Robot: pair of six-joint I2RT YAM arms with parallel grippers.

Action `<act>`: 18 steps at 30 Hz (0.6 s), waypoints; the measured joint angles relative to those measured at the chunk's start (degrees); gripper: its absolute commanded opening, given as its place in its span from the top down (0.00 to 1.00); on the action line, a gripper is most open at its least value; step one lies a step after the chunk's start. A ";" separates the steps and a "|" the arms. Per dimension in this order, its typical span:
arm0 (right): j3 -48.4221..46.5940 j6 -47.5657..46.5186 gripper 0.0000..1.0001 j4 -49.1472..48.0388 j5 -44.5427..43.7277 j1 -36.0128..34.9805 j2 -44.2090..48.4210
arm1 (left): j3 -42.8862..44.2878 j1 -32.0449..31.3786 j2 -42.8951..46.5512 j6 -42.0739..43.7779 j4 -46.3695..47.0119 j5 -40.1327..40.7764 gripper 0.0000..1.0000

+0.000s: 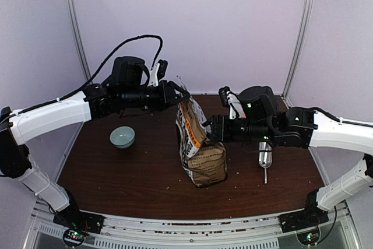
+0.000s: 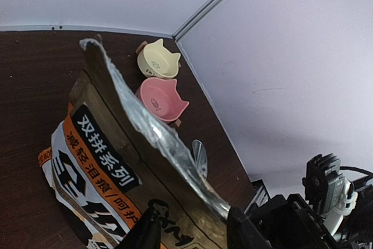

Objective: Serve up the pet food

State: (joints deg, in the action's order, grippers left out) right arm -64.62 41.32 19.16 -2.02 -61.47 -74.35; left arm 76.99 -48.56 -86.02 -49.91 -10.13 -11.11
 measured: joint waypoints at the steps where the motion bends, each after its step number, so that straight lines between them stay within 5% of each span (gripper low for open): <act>1: -0.15 -0.04 0.45 0.20 -0.04 -0.07 -0.09 | 0.00 0.00 0.00 -0.07 0.00 -0.09 0.59; 8: -2.45 -1.09 0.45 2.12 -1.53 -1.31 -1.79 | 0.00 0.00 -0.02 -0.59 0.07 -0.66 0.63; 18: -5.05 -2.38 0.45 4.46 -4.09 -3.13 -4.00 | -0.09 0.00 -0.02 -1.44 0.04 -1.64 0.85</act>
State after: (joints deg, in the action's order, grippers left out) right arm -69.67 38.94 23.62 -6.11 -64.60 -78.35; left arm 76.90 -48.56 -86.04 -51.35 -10.09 -12.75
